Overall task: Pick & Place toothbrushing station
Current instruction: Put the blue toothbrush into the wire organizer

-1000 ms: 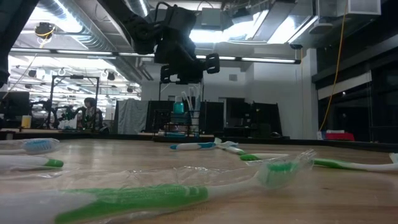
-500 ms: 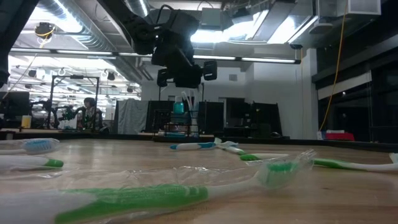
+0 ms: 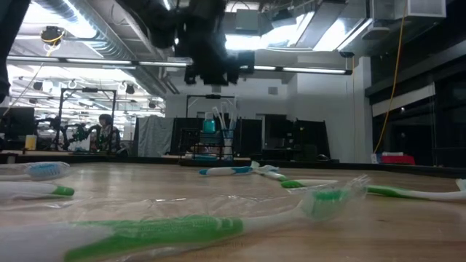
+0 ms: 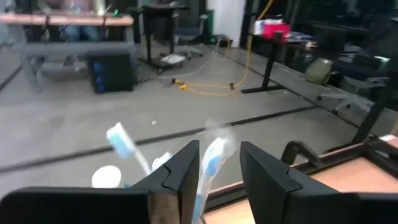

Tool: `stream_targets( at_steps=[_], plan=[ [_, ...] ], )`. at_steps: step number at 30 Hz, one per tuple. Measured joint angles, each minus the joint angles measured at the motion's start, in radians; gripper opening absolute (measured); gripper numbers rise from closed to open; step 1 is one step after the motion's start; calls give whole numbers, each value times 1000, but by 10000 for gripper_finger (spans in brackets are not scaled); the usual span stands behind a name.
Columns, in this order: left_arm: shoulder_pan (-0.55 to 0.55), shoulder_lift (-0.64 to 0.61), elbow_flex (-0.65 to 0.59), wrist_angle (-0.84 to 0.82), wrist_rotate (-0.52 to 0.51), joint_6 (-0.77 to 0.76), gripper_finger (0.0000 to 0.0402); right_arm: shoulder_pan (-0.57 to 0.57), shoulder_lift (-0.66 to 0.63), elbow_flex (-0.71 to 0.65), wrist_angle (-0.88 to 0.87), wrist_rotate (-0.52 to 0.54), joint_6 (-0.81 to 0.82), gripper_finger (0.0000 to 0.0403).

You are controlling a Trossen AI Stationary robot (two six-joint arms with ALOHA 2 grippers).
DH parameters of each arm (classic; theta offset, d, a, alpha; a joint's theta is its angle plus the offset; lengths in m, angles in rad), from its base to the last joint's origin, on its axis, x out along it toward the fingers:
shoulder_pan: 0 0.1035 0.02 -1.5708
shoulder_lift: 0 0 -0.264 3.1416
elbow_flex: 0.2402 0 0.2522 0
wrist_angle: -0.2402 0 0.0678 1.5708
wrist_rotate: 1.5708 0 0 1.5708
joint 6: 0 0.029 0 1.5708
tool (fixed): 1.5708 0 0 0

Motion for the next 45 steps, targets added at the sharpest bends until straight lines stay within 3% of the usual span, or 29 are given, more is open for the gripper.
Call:
stream_targets(
  at_steps=[2,4,9,13,17,21,26,32,38,45],
  plan=[
    [-18,-40,0,-7,39,52,120,0,0,0,0,0,0,120],
    [-41,-88,0,-80,143,103,123,0,0,0,0,0,0,120],
    [-143,-184,2,-421,451,61,120,1,0,0,4,0,-1,120],
    [-256,-177,0,-665,407,-163,111,1,0,0,3,0,-12,120],
    [-336,-88,2,-698,423,-341,103,1,0,0,5,-1,-27,120],
    [-366,7,1,-632,480,-409,101,1,0,0,9,-15,-27,120],
    [-361,54,2,-411,510,-177,120,1,1,0,14,-27,-34,121],
    [-275,98,22,-392,590,61,129,1,0,0,19,-27,-56,121],
    [-170,191,119,-492,720,41,129,1,0,0,19,-26,-60,121],
    [-128,301,314,-623,728,81,130,1,0,0,19,-19,-60,121]
  ],
)
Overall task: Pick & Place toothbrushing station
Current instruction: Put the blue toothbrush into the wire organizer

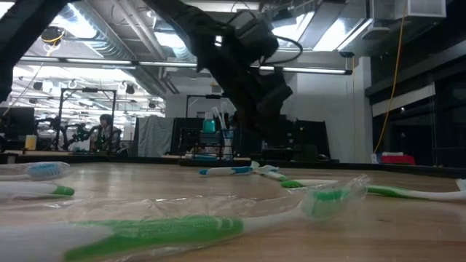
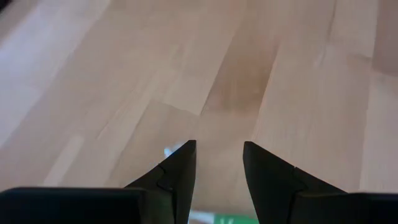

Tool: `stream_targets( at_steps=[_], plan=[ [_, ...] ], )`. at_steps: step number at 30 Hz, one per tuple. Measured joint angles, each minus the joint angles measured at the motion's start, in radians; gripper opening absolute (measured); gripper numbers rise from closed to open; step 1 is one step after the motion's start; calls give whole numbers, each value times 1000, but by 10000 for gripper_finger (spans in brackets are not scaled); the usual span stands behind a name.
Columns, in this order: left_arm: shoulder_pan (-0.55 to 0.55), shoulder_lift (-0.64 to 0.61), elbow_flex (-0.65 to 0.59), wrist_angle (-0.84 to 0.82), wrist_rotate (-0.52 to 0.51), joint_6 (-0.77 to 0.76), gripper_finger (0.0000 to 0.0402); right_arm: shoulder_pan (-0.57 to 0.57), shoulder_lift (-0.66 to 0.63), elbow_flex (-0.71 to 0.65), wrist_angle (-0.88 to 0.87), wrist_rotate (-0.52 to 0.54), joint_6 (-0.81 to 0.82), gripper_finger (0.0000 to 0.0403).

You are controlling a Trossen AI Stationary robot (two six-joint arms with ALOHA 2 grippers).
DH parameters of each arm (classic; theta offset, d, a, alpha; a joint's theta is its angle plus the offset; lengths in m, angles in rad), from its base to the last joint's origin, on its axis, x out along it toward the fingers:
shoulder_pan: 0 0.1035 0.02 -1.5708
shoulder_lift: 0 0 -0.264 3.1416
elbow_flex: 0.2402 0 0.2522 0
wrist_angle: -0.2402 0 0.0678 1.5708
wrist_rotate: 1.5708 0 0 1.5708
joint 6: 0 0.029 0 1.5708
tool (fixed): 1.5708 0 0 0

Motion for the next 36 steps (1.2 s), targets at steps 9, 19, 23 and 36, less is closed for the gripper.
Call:
stream_targets(
  at_steps=[9,19,23,36],
  plan=[
    [17,107,125,-170,-28,12,130,11,0,0,1,10,0,120],
    [51,118,127,-192,14,-28,130,25,0,0,0,19,-4,120],
    [56,134,127,-198,55,-51,130,26,0,0,0,19,-4,120],
    [65,148,129,-189,88,-110,18,26,0,0,1,19,-4,120]
  ],
)
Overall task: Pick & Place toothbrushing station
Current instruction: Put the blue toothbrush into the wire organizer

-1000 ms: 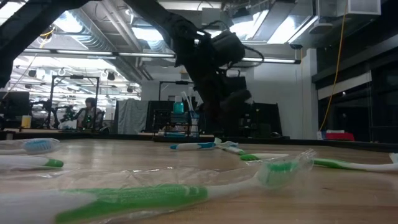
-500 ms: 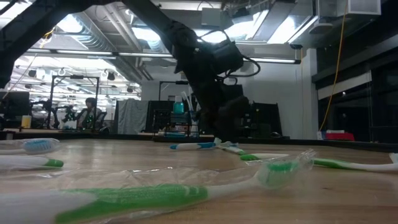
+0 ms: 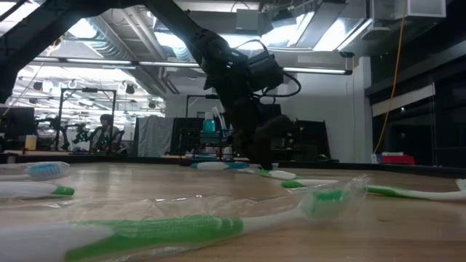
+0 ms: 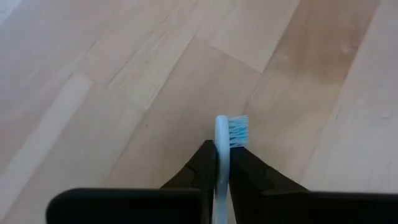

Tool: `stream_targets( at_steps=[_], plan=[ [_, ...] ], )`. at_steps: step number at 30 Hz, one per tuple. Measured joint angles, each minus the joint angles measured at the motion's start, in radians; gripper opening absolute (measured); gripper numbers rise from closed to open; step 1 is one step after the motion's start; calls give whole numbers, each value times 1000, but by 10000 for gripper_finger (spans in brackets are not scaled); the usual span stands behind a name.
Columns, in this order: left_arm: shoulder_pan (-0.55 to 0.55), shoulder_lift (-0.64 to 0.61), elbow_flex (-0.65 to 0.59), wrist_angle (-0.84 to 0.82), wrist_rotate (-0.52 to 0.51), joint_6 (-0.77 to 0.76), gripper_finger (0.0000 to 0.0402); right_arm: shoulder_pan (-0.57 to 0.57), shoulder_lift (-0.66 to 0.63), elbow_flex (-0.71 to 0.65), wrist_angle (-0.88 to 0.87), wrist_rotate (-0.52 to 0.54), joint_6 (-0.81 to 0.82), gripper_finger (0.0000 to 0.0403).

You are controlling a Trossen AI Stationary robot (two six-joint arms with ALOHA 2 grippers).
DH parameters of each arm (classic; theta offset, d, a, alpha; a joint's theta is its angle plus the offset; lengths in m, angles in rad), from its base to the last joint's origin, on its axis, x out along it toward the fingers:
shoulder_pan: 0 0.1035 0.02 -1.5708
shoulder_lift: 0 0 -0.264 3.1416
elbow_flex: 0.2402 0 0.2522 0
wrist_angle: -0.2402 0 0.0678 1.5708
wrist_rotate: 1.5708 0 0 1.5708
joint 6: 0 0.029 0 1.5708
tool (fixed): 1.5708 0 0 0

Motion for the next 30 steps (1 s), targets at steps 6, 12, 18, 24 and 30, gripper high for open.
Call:
stream_targets(
  at_steps=[6,12,18,24,30],
  plan=[
    [-2,-42,-5,69,6,6,18,5,0,0,0,0,0,120],
    [14,-203,-4,141,-112,24,18,5,0,0,0,0,0,120],
    [65,-447,-42,378,-326,155,18,5,26,0,2,0,16,120],
    [157,-630,-331,894,-447,151,18,4,43,0,6,0,38,120],
    [204,-635,-606,1272,-446,85,18,-8,43,0,14,0,38,120]
  ],
)
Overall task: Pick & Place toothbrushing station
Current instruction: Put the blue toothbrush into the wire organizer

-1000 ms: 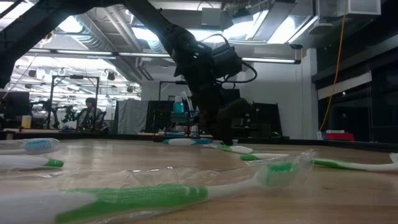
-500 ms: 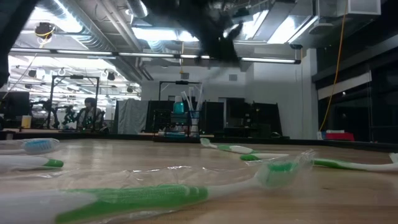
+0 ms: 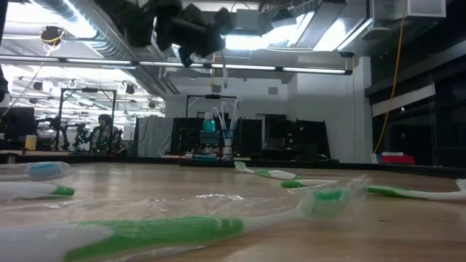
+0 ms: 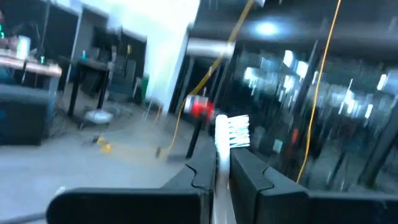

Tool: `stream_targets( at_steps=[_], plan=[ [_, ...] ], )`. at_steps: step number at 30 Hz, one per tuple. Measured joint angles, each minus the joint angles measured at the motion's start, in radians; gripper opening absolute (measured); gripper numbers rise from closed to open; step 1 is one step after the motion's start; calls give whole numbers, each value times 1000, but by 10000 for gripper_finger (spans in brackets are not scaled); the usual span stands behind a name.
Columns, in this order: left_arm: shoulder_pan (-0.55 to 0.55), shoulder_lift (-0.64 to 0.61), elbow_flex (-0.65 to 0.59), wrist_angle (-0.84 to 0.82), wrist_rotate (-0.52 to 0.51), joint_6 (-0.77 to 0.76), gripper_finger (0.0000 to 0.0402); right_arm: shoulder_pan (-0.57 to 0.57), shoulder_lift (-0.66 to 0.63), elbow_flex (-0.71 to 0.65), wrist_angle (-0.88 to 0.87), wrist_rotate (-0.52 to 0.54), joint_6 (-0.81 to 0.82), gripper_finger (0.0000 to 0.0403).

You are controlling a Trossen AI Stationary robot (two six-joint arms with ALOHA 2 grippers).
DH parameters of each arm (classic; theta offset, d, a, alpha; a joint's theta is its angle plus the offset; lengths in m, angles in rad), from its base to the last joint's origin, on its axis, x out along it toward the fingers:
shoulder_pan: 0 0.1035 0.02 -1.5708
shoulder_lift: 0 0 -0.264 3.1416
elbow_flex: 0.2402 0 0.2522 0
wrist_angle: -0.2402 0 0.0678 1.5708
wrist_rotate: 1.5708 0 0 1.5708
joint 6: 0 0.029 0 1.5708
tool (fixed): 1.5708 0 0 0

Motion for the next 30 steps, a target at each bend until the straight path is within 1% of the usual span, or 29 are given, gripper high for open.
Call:
stream_targets(
  at_steps=[2,5,7,10,15,17,22,30],
  plan=[
    [15,21,-51,158,4,8,18,-7,1,0,0,0,3,120],
    [60,89,-85,303,31,-8,18,-17,1,0,0,0,7,120],
    [92,133,-82,372,68,-8,18,-22,1,0,0,0,8,120],
    [133,200,-58,431,118,-11,18,-31,1,0,0,0,26,120],
    [181,289,13,454,190,20,18,-47,1,0,1,0,54,120],
    [193,319,44,453,215,55,18,-57,1,0,1,0,61,120],
    [211,336,71,450,252,120,18,-75,1,0,4,0,75,120],
    [179,339,33,439,226,208,18,-82,2,0,3,0,78,120]
  ],
)
